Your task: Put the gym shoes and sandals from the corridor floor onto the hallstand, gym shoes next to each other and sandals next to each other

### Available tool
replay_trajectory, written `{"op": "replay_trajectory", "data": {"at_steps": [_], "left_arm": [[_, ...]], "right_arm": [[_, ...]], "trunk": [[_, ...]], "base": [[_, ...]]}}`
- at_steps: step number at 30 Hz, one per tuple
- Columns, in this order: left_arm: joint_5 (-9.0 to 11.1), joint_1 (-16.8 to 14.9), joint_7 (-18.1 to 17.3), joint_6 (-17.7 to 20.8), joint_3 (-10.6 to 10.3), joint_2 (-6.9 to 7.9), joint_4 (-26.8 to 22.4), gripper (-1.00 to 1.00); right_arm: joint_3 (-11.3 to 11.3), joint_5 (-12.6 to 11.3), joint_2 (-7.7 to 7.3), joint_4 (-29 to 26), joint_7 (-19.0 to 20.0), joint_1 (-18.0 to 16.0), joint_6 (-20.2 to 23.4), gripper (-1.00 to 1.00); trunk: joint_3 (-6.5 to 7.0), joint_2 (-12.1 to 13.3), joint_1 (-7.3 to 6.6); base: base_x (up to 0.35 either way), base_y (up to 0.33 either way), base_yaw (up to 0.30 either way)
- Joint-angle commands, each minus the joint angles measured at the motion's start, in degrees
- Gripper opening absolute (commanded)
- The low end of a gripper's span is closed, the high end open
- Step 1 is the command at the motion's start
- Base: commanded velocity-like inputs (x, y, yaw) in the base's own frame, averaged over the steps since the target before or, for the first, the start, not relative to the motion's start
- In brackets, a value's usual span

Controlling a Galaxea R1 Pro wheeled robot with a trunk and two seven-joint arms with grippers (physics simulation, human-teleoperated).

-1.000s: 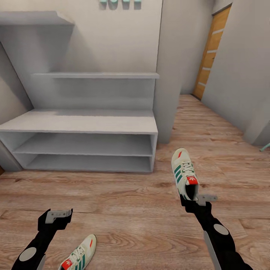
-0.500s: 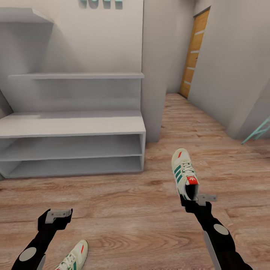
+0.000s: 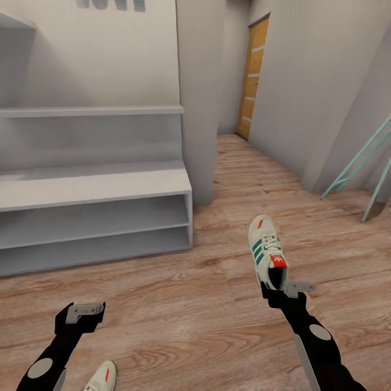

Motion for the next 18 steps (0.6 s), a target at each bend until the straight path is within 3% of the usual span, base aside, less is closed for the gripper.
{"op": "replay_trajectory", "data": {"at_steps": [1, 18], "left_arm": [[-0.1, 0.0, -0.1, 0.3, 0.0, 0.01, -0.1, 1.0], [-0.1, 0.0, -0.5, 0.2, 0.0, 0.05, -0.1, 1.0]], "right_arm": [[0.0, 0.0, 0.0, -0.1, 0.0, 0.0, 0.3, -1.0], [0.0, 0.0, 0.0, -0.1, 0.0, 0.0, 0.3, -1.0]], "trunk": [[-0.05, 0.0, -0.01], [-0.05, 0.0, -0.01]], "base": [[0.0, 0.102, -0.056], [-0.016, 0.018, -0.008]]}}
